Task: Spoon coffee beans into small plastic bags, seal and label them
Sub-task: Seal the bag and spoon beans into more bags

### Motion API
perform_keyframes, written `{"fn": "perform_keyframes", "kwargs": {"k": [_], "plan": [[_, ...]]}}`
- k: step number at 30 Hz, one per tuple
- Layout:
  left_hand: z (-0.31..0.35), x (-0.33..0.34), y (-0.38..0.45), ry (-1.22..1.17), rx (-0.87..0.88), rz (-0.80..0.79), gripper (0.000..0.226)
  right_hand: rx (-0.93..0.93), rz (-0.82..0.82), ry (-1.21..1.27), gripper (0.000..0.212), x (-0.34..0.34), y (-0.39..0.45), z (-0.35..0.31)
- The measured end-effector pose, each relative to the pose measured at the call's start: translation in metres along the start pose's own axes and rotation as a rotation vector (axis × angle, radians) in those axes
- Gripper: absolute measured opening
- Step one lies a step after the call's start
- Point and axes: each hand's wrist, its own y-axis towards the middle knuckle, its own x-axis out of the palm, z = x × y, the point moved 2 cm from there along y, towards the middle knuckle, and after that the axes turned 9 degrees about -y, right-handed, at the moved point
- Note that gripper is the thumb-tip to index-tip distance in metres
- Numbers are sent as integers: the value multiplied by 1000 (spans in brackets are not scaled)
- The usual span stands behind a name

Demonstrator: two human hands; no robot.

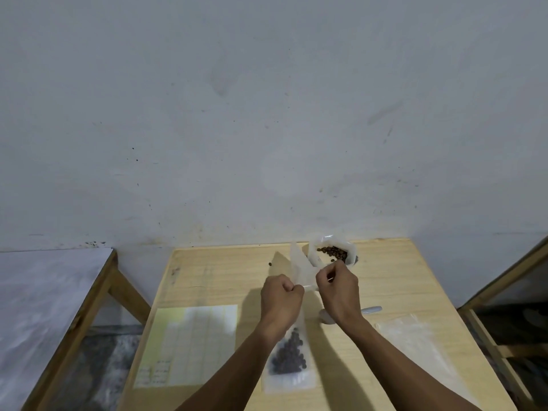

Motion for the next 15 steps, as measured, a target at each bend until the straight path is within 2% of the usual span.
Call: {"fn": "perform_keyframes", "kwargs": {"k": [2, 3, 4, 6, 7, 9, 10, 12, 15], "plan": [[-3, -2, -5, 28, 49, 3, 29, -20, -43, -10, 13, -4, 5, -2], [-3, -4, -7, 35, 60, 2, 16, -30, -71, -12, 13, -6, 5, -3], [-3, -6, -9, 41, 69, -4, 18, -39, -94, -13, 13, -6, 5, -3], [-5, -11, -8, 89, 165, -12, 57, -63, -146, -2, 14, -6, 4, -1], [-5, -14, -6, 141, 234, -38, 69, -74, -174, 11, 14, -5, 4, 0], [-6, -16, -6, 265, 323, -124, 70, -87, -221, 35, 14, -4, 2, 4], [-9, -16, -5, 311, 312, -162, 66, -94, -230, 30, 15, -3, 1, 5], [-12, -18, -3, 349, 269, -183, 59, -108, -198, 8, 17, -2, -2, 8], [-11, -17, -4, 434, 331, -166, 55, -80, -57, -4, 21, -1, -5, 10]]}}
